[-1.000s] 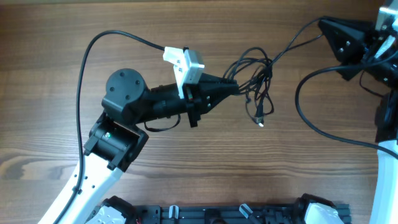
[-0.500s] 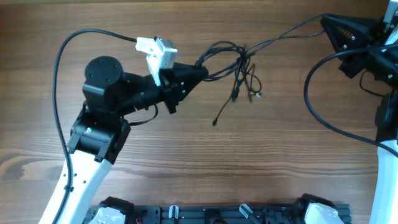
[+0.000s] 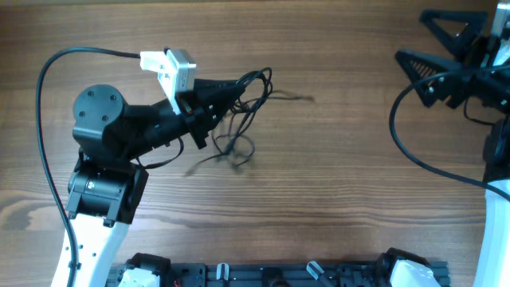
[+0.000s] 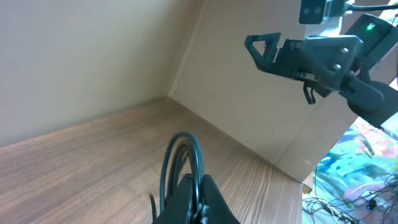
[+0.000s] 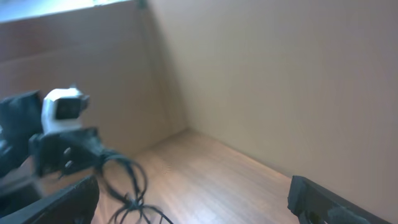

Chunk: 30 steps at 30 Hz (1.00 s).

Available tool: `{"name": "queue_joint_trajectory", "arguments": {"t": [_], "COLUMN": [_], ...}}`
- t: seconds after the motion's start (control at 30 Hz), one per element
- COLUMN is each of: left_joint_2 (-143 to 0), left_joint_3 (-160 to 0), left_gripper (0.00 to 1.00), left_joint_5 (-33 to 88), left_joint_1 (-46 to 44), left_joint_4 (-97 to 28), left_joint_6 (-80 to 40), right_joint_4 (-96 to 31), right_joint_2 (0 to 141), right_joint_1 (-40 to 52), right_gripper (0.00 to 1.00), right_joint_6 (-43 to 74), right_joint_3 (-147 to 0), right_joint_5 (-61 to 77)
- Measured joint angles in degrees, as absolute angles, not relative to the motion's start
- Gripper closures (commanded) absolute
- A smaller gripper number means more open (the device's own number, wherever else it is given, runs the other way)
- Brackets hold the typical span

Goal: Untangle cables

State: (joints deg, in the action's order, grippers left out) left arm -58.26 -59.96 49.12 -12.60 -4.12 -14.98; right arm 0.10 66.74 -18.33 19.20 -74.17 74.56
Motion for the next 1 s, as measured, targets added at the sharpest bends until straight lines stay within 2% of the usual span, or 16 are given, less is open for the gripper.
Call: {"name": "queue_joint_trajectory", "arguments": {"t": [0.13,0.23,0.5,0.8,1.0], "left_joint_2": [-58.26,-58.24,-58.28,-60.55,-60.97], "left_joint_3": [-59.94,-59.9,-59.86,-59.81,-59.77], "left_gripper": [0.96,0.96,0.96,0.96,0.96], "left_joint_5": [49.15,48.66,35.9,19.44,16.32], "left_joint_1": [-15.16,-17.61,-23.09,-29.69,-33.8], "left_joint_4": [-0.73,2.5,6.57,10.44,15.59], "left_joint_6": [-15.57,-15.84,-21.8,-31.51,-34.24], "right_joint_4": [-2.76,-9.89,-27.03,-36.91,-37.01], "right_joint_2": [66.74,66.92,67.61,67.61,67.61], "right_joint_1": [-18.33,-18.33,-15.7,-1.74,5.76], "right_gripper": [0.0,0.0,0.0,0.0,0.0], "right_joint_6": [16.6,15.9,11.99,7.22,9.15], "right_joint_3": [-74.19,-74.35,-74.46,-74.41,-74.41], "right_joint_5": [79.75,81.01,79.94,64.66,52.01]}}
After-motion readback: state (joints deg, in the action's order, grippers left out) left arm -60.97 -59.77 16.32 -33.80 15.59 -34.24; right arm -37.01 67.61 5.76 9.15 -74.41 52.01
